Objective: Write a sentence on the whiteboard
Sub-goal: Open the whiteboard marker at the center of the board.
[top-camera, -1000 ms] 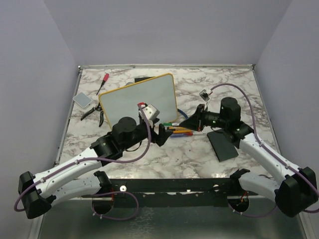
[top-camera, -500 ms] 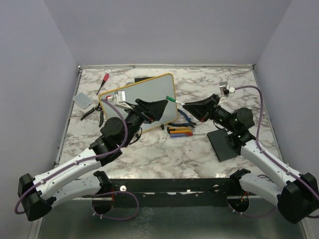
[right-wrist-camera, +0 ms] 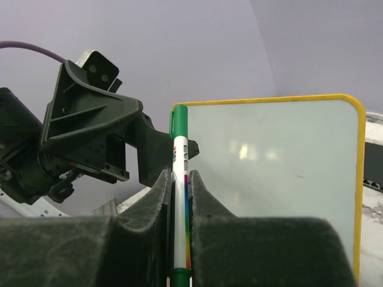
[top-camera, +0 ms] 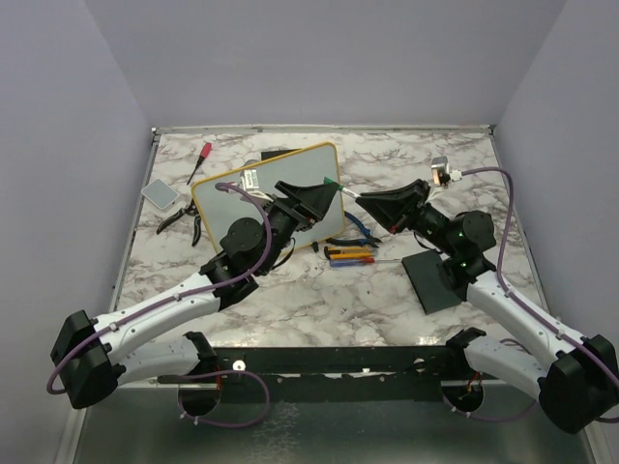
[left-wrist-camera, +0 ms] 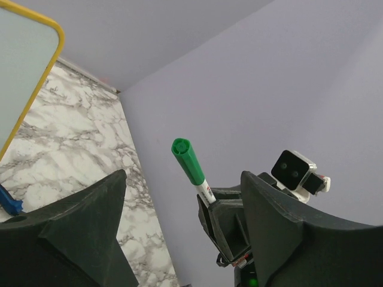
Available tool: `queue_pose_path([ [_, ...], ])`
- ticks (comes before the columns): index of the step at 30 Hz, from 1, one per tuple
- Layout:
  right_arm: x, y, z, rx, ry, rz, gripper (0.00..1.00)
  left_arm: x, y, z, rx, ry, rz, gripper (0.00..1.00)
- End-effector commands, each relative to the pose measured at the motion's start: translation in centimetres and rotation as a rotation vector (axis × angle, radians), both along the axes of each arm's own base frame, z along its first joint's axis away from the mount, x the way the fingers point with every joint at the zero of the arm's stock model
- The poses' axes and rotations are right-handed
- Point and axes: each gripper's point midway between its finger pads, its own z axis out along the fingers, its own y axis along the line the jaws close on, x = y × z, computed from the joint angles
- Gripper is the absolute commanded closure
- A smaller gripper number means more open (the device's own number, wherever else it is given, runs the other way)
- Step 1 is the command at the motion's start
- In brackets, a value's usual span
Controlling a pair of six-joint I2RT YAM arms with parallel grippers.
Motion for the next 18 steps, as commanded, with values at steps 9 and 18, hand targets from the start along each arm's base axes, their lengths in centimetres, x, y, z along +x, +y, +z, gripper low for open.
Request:
queue_pose_path([
  [9, -0.4, 0.3, 1.2, -0.049, -0.080, -0.014, 0.99, 0.9, -0.1, 1.8, -0.128, 0.023, 0.014, 0.45],
  [18, -0.3, 0.3, 0.8, -0.091, -0.092, -0.040, 0.99, 1.1, 0.4, 1.3, -0.133, 0.037, 0.035, 0.54],
])
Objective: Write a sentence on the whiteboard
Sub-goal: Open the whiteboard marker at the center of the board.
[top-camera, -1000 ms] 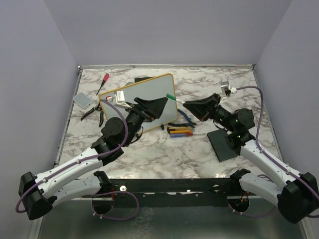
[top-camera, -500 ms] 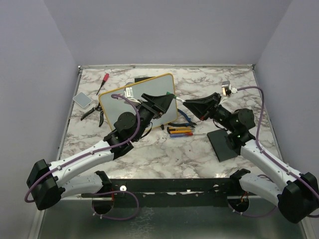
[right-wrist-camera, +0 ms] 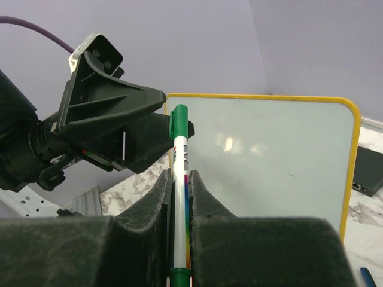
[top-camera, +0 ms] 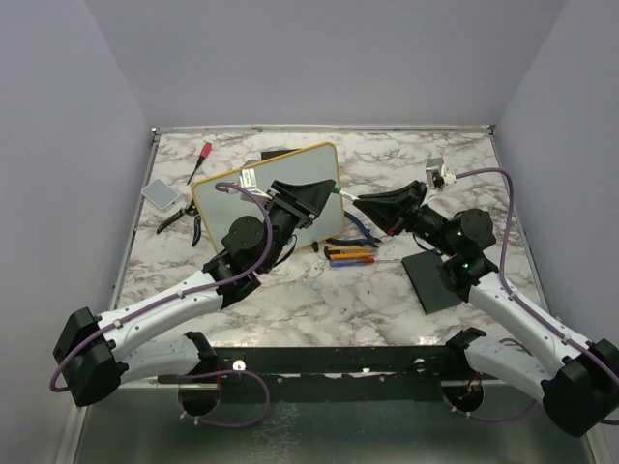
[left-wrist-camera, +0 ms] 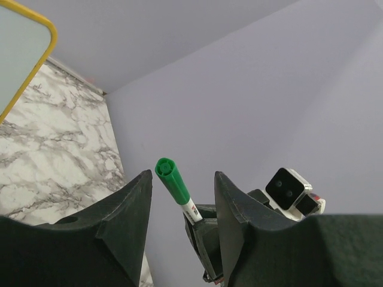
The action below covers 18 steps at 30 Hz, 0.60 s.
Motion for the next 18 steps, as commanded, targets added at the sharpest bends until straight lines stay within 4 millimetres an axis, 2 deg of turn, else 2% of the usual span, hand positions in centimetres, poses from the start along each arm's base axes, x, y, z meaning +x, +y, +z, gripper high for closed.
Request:
queue_pose_path([
  [1, 0.04, -0.11, 1.05, -0.013, -0.039, -0.025, 0.99, 0.51, 0.87, 0.49, -0.040, 0.007, 0.038, 0.55],
  [12, -0.48, 0.36, 1.11, -0.020, -0.053, 0.003, 0.99, 0.92, 1.04, -0.10, -0.056, 0.031, 0.039, 0.55],
  [18, -0.57, 0.51, 1.17, -0.015, -0.061, 0.003, 0.99, 1.00, 0.79, -0.20, -0.063, 0.039, 0.024, 0.62],
])
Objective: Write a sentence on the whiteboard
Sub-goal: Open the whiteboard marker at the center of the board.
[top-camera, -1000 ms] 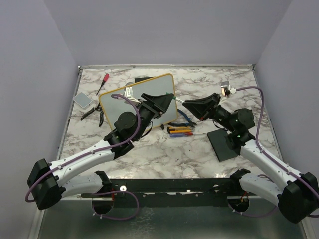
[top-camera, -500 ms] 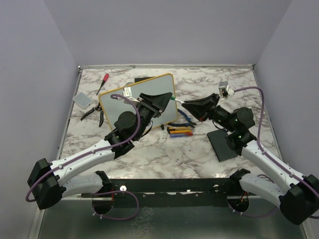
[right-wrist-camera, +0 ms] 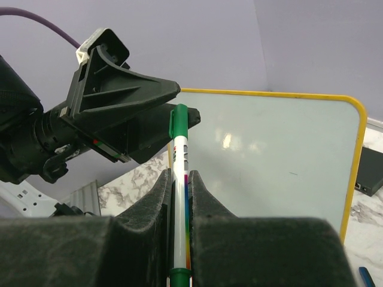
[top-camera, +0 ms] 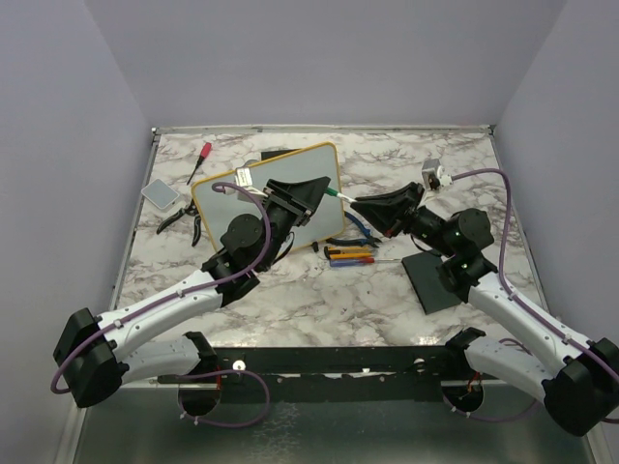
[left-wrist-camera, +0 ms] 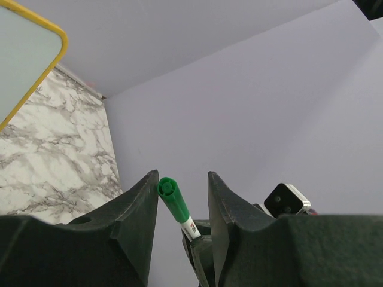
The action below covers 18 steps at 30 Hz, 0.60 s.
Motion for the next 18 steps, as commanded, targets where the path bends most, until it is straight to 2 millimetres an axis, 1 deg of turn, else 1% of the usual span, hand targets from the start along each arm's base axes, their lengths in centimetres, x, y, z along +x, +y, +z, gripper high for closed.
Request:
queue_pose_path([
  [1, -0.3, 0.1, 1.6, 0.014, -0.048, -0.003, 0.99, 0.2, 0.0, -0.3, -0.023, 0.014, -0.005, 0.63],
  [10, -0.2, 0.3, 1.6, 0.020, -0.049, -0.008, 0.99, 0.3, -0.9, -1.0, -0.034, 0.042, -0.038, 0.69],
  [11, -0.2, 0.3, 1.6, 0.020, -0.049, -0.008, 0.99, 0.4, -1.0, -1.1, -0.034, 0.044, -0.041, 0.70],
  [13, -0.2, 0.2, 1.7, 0.021, -0.051, -0.013, 0.99, 0.4, -1.1, -1.1, -0.036, 0.047, -0.045, 0.77],
  [14, -0.2, 0.2, 1.7, 0.020, -0.051, -0.015, 0.99, 0.4, -1.1, -1.2, -0.039, 0.050, -0.045, 0.86],
  [16, -0.2, 0.1, 1.7, 0.021, -0.054, -0.021, 0.99, 0.5, -0.9, -1.1, -0.047, 0.054, -0.039, 0.97],
  [17, -0.2, 0.1, 1.7, 0.021, -0.054, -0.026, 0.99, 0.5, -0.8, -1.1, -0.052, 0.056, -0.038, 1.00],
  [18, -0.2, 0.0, 1.6, 0.022, -0.054, -0.033, 0.99, 0.6, -0.8, -1.1, -0.056, 0.058, -0.036, 1.00],
])
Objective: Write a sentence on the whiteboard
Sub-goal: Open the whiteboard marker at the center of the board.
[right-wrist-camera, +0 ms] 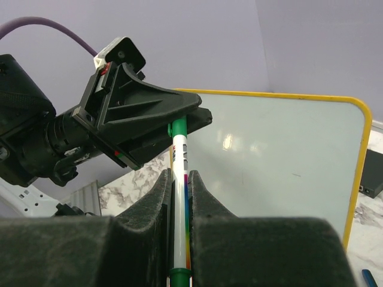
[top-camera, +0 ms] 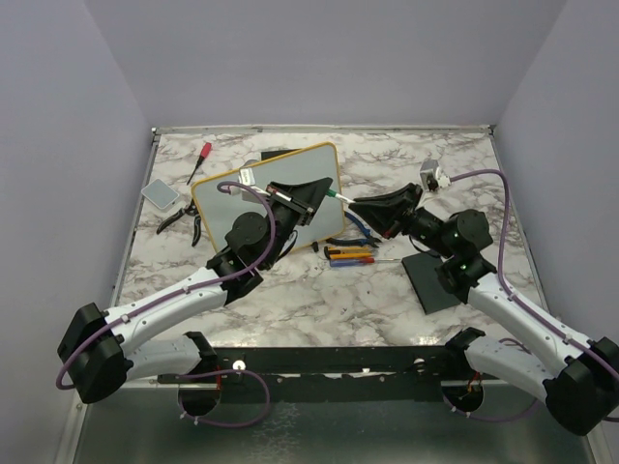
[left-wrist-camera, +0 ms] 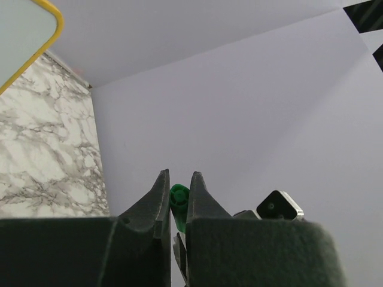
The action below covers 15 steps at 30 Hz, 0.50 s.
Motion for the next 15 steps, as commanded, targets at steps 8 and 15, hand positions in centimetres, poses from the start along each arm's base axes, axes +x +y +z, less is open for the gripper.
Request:
queue_pose_path([
  [8, 0.0, -1.8, 2.0, 0.055, -0.072, -0.111, 0.99, 0.7, 1.6, -0.2, -0.055, 0.033, 0.042, 1.00],
  [15, -0.5, -1.8, 2.2, 0.062, -0.082, -0.100, 0.99, 0.8, 3.6, 0.6, -0.070, 0.013, 0.112, 1.00],
])
